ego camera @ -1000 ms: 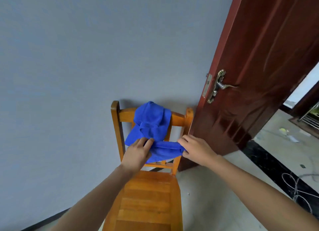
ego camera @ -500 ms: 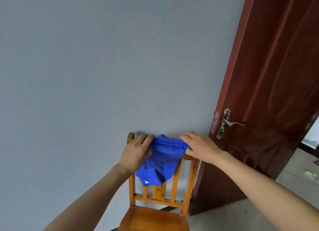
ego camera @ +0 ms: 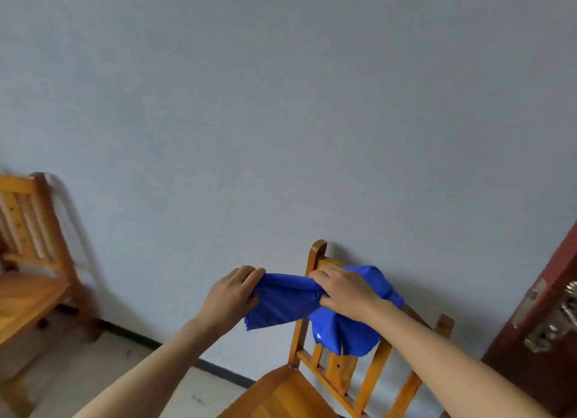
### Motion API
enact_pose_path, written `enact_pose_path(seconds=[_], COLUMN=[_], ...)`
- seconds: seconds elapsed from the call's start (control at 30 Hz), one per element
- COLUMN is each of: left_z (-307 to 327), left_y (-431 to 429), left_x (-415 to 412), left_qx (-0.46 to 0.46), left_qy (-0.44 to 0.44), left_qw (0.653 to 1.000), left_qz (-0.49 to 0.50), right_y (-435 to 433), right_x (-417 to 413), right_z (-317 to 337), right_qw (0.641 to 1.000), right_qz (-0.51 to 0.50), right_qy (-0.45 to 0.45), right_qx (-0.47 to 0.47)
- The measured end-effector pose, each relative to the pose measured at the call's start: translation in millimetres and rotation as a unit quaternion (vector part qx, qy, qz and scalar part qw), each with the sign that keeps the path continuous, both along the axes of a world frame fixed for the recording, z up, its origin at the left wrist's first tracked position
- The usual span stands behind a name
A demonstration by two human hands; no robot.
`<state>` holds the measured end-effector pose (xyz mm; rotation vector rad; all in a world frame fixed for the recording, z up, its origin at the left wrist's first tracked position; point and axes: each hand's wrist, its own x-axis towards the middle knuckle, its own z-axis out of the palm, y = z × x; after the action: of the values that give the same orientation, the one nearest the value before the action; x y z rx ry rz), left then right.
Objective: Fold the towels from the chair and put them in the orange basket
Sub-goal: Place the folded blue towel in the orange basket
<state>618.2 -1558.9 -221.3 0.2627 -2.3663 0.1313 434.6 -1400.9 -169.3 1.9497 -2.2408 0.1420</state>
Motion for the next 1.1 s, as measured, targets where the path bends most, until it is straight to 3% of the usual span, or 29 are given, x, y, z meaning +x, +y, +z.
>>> enact_pose_path(seconds=[0.1, 0.27, 0.37, 0.47, 0.53, 0.7, 0.8, 0.97, 1.1], left_z=[-19.4, -30.6, -25.0, -16.9, -9.1, -4.3, -5.0, 3.5, 2.5], left_y=[27.6, 102.0, 157.1, 213.1, 258.3, 350.1, 388.2, 421.7, 428.1], left_x=[55.0, 189.1, 275.2, 346.6, 390.1, 462.0, 496.8, 556.5, 595.1], left_qx=[0.039, 0.063, 0.068, 0.08, 0.075, 0.085, 0.085, 0.065, 0.054], left_qy=[-0.025, -0.04, -0.03, -0.018, -0.009, 0.033, 0.035, 0.022, 0.02], left_qw=[0.993, 0.949, 0.901, 0.854, 0.807, 0.724, 0.694, 0.694, 0.706], left_qz=[0.109, 0.306, 0.427, 0.513, 0.585, 0.684, 0.714, 0.716, 0.706], right_y=[-16.5, -56.7, -64.3, -56.6, -40.7, 2.7, 28.1, 53.8, 64.2], right_x=[19.1, 116.2, 211.0, 301.5, 362.2, 476.5, 526.6, 589.6, 623.7], right_z=[-19.5, -53.8, -59.0, -53.0, -47.0, -35.7, -29.3, -23.9, -24.6], right_qw=[0.993, 0.936, 0.878, 0.819, 0.775, 0.686, 0.651, 0.623, 0.635], right_qz=[0.119, 0.35, 0.473, 0.567, 0.625, 0.719, 0.75, 0.768, 0.755], right_qy=[-0.008, -0.05, -0.07, -0.052, -0.06, -0.057, -0.005, -0.02, -0.044], right_qx=[-0.023, -0.014, -0.012, -0.066, -0.071, -0.094, -0.114, -0.149, -0.156])
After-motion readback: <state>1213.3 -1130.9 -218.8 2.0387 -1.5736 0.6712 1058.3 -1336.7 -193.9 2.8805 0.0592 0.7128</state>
